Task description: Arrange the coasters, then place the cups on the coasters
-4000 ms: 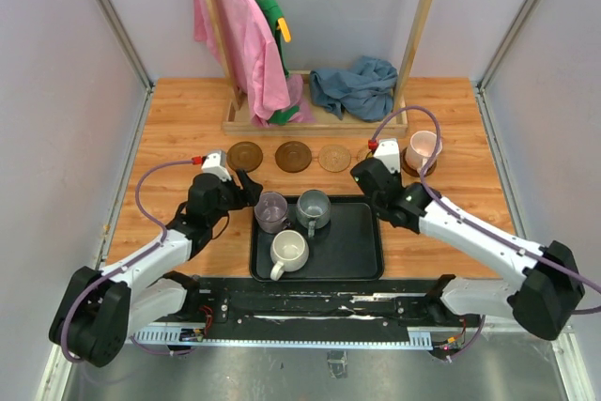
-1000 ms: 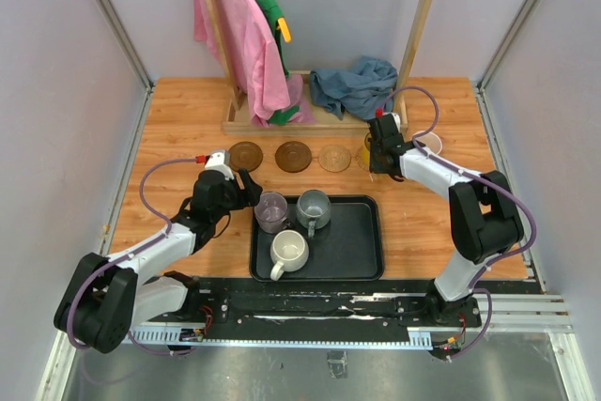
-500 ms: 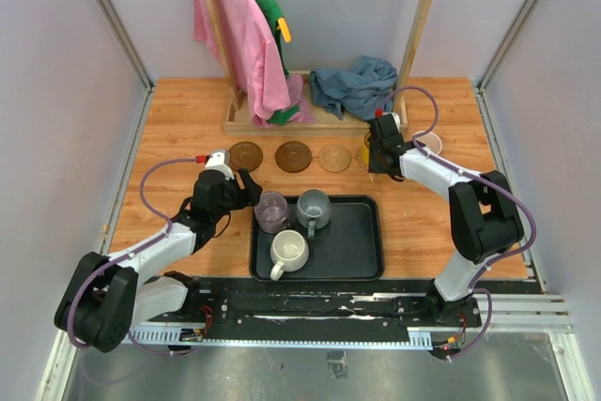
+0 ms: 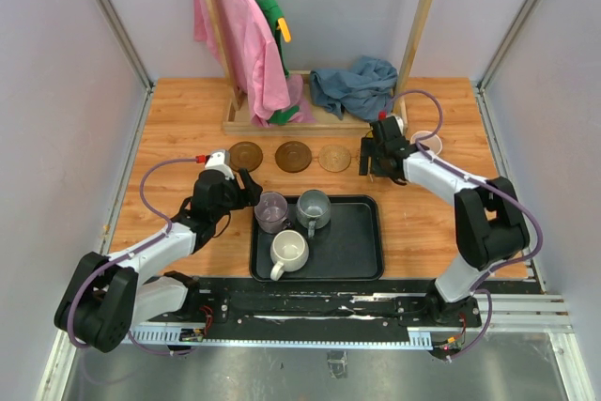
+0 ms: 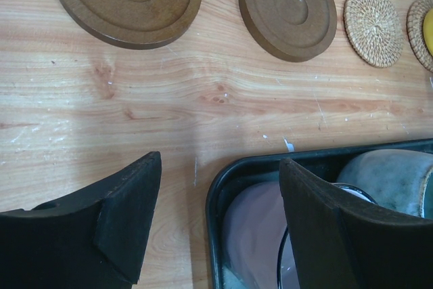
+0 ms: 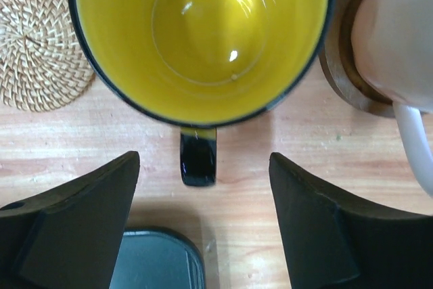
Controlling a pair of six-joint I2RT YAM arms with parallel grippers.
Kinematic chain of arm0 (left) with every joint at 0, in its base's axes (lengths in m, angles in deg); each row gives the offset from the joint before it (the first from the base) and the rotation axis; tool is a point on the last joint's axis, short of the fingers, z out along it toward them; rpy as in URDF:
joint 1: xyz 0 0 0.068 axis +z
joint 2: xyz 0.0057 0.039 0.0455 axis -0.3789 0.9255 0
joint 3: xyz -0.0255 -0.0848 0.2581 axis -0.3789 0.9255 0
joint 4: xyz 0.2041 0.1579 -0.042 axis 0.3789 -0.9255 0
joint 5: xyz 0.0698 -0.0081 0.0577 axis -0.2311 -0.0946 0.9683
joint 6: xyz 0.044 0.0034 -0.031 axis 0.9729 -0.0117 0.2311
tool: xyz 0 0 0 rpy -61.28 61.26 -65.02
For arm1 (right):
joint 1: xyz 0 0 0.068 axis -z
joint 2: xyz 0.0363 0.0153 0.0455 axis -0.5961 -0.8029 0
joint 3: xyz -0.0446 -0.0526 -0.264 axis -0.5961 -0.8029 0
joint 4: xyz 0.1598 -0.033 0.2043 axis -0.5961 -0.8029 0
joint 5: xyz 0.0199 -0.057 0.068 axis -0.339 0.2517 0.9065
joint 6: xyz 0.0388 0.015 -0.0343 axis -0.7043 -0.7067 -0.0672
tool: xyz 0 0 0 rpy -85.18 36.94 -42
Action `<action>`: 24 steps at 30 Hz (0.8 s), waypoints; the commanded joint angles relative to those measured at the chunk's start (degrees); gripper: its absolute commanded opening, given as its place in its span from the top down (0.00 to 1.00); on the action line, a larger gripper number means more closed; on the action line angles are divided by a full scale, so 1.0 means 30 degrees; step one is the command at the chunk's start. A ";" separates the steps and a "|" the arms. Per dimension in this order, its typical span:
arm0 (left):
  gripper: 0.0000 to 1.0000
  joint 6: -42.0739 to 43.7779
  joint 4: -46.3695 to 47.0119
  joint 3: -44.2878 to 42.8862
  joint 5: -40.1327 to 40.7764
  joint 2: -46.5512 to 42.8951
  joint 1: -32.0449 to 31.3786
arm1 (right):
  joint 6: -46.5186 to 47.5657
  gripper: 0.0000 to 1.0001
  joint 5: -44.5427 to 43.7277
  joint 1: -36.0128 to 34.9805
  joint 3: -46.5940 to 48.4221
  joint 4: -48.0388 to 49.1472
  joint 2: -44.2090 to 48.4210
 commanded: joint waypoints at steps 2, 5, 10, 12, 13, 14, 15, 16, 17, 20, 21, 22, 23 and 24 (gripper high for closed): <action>0.26 0.0337 0.0197 -0.0648 -0.0010 -0.0089 -0.0120 | -0.0643 0.17 -0.0552 -0.0599 -0.0983 -0.1454 0.2680; 0.26 0.0337 0.0186 -0.0655 -0.0010 -0.0193 -0.0118 | -0.1055 0.14 -0.1343 -0.1732 -0.1498 -0.2300 0.4573; 0.26 0.0323 0.0202 -0.0648 -0.0076 -0.0214 -0.0116 | -0.2372 0.11 -0.1968 -0.3933 -0.2234 -0.3323 0.7768; 0.26 0.0298 0.0241 -0.0650 -0.0197 -0.0232 -0.0139 | -0.2878 0.11 -0.2490 -0.5082 -0.2386 -0.3790 0.8425; 0.26 0.0266 0.0249 -0.0621 -0.0253 -0.0290 -0.0130 | -0.3127 0.10 -0.2789 -0.5713 -0.2391 -0.4082 0.8627; 0.26 0.0210 0.0272 -0.0584 -0.0319 -0.0330 -0.0118 | -0.3374 0.10 -0.2936 -0.6530 -0.2396 -0.4305 0.8737; 0.26 0.0170 0.0300 -0.0511 -0.0393 -0.0423 -0.0117 | -0.3591 0.10 -0.2943 -0.7103 -0.2384 -0.4549 0.8784; 0.26 0.0143 0.0296 -0.0453 -0.0453 -0.0540 -0.0120 | -0.3769 0.10 -0.2915 -0.7636 -0.2339 -0.4722 0.8738; 0.26 0.0114 0.0318 -0.0369 -0.0527 -0.0661 -0.0117 | -0.3963 0.10 -0.2761 -0.8135 -0.2278 -0.4865 0.8678; 0.25 0.0031 0.0298 -0.0106 -0.0617 -0.1126 -0.0150 | -0.4239 0.09 -0.1955 -0.9258 -0.2178 -0.4774 0.8276; 0.25 0.0009 0.0292 -0.0033 -0.0624 -0.1277 -0.0146 | -0.4242 0.09 -0.1645 -0.9568 -0.2148 -0.4604 0.8111; 0.25 -0.0021 0.0259 0.0053 -0.0647 -0.1416 -0.0146 | -0.4224 0.08 -0.1387 -0.9790 -0.2123 -0.4400 0.7929; 0.25 -0.0034 0.0244 0.0130 -0.0653 -0.1544 -0.0146 | -0.4199 0.07 -0.1164 -1.0004 -0.2094 -0.4213 0.7749; 0.25 -0.0076 0.0187 0.0194 -0.0680 -0.1640 -0.0146 | -0.4193 0.06 -0.0979 -1.0192 -0.2054 -0.4010 0.7558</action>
